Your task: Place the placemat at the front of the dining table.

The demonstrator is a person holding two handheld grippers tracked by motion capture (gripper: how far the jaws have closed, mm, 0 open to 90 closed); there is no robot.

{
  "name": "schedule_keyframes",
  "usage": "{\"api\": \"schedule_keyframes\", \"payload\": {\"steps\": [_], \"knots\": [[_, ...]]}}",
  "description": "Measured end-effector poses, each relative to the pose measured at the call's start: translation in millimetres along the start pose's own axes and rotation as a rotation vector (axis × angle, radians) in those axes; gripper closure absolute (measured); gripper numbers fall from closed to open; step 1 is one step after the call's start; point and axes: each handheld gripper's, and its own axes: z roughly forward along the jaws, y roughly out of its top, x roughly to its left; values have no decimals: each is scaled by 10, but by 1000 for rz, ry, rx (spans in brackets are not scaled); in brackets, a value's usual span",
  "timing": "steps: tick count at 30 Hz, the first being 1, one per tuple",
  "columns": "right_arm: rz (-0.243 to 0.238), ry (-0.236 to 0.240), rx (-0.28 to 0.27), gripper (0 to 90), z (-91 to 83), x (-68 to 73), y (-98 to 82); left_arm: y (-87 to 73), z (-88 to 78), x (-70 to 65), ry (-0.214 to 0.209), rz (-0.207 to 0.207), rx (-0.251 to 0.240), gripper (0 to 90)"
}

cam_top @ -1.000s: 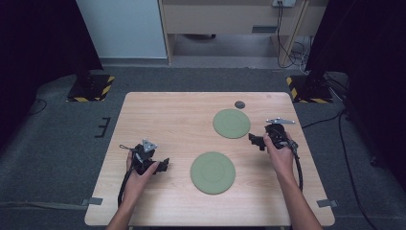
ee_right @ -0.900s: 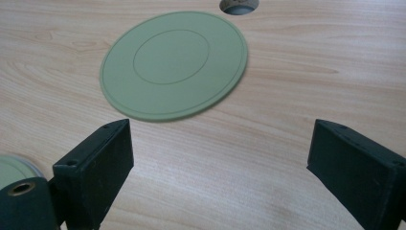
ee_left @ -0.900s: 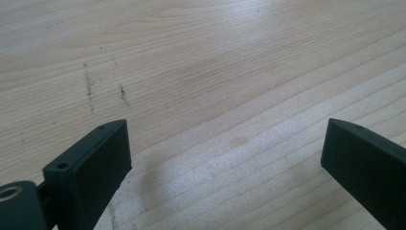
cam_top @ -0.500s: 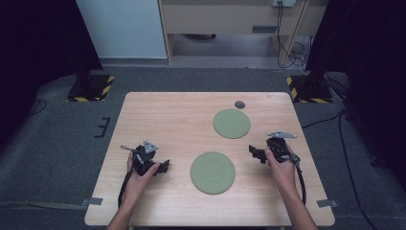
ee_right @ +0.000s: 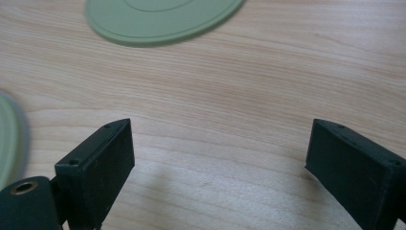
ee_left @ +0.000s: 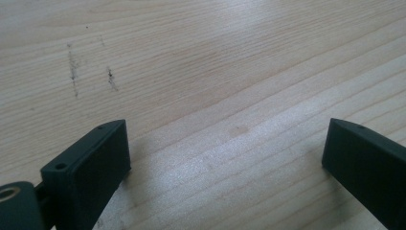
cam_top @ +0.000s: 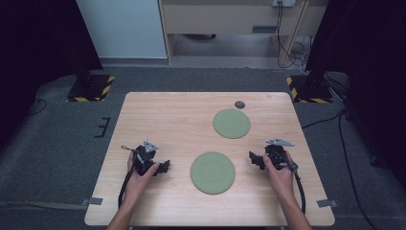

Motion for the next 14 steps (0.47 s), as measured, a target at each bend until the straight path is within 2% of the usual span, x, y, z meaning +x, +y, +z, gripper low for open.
{"api": "schedule_keyframes", "payload": {"steps": [3,6,8,9,14], "knots": [[-14,-34,11,88,48,8,-33,-4,8,10,-3,-10,-1,7],[-31,-32,7,86,46,24,-33,-35,13,-2,2,-18,-28,1],[-70,-34,39,71,53,39,-43,-36,13,2,-2,-16,-28,0],[-116,-39,54,57,49,54,-56,-37,13,2,-3,-16,-28,0],[-123,-26,64,27,-11,33,-108,-37,13,2,-2,-16,-28,0]]}}
